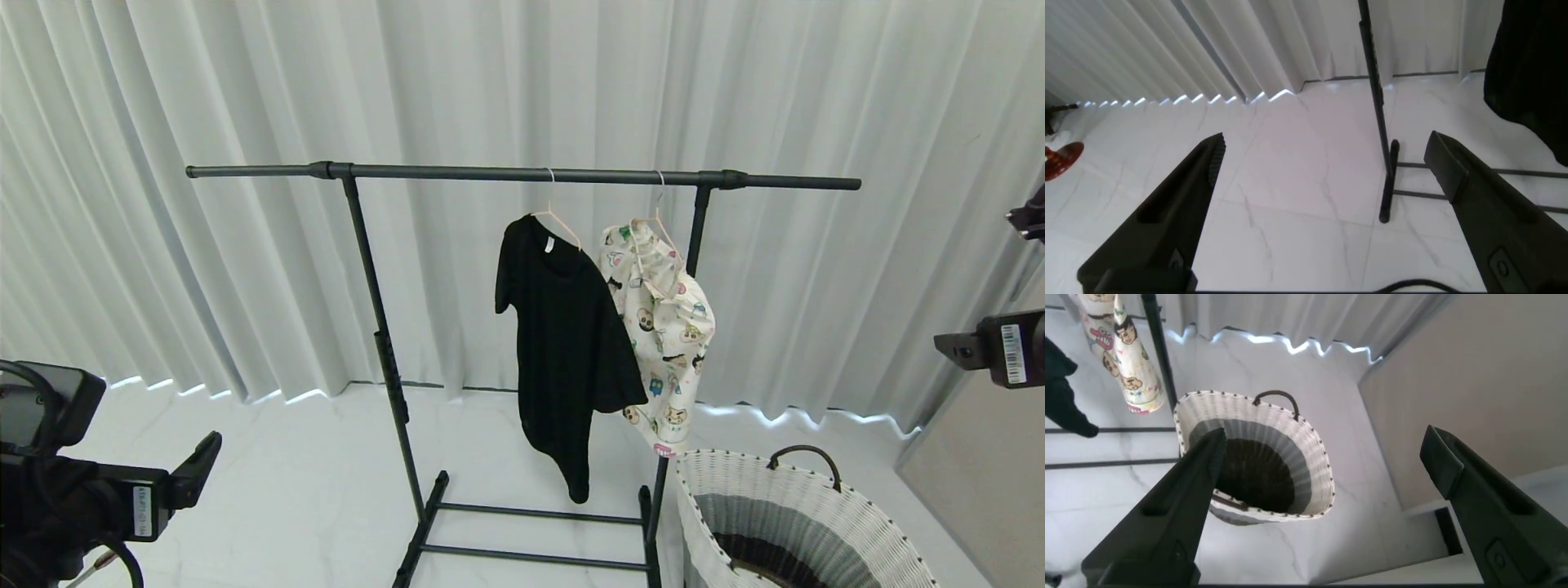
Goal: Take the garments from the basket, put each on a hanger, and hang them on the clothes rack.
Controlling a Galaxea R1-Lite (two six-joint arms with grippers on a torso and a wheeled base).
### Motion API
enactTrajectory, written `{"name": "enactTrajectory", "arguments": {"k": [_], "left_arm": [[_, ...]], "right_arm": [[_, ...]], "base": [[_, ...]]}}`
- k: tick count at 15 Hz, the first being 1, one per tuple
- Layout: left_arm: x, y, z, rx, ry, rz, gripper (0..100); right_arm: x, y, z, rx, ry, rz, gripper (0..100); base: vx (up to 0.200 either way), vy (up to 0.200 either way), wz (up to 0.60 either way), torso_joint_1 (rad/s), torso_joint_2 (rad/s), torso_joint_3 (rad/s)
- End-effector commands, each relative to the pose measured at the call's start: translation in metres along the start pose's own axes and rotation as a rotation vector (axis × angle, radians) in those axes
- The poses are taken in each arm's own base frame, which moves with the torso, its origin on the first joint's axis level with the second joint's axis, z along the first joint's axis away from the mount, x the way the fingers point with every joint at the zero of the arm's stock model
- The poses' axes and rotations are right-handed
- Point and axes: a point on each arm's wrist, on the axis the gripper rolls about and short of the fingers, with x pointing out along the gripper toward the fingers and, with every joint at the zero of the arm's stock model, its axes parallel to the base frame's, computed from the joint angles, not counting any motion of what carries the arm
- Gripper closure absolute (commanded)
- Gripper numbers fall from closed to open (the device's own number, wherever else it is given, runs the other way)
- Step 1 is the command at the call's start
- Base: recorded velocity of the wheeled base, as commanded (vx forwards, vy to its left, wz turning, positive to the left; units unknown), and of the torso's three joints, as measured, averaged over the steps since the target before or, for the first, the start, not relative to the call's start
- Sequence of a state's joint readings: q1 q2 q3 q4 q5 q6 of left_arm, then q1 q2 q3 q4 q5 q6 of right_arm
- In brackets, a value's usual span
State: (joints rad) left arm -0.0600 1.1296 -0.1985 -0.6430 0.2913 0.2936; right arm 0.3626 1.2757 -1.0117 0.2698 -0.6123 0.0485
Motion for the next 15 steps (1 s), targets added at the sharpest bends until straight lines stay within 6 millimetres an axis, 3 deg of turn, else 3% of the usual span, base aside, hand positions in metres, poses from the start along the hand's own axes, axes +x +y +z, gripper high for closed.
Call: {"name": "enactTrajectory", "arguments": {"k": [1, 5, 15], "left_arm": [[0.0, 0.0, 0.0, -0.001, 0.001, 0.002, 0], [-0.001, 0.0, 0.0, 0.0, -0.004, 0.002, 0], [-0.004, 0.0, -0.003, 0.002, -0.003, -0.003, 0]], "right_arm": [[0.0, -0.001, 0.0, 0.001, 0.0, -0.003, 0], [-0.004, -0.004, -0.008, -0.005, 0.006, -0.005, 0], [-0.007, -0.007, -0.02, -0.037, 0.021, -0.004, 0]], "base": [[0.0, 0.0, 0.0, 0.0, 0.0, 0.0], [0.0, 0.0, 0.0, -0.019, 0.05, 0.024], [0.0, 0.0, 0.0, -0.201, 0.47, 0.264]]}}
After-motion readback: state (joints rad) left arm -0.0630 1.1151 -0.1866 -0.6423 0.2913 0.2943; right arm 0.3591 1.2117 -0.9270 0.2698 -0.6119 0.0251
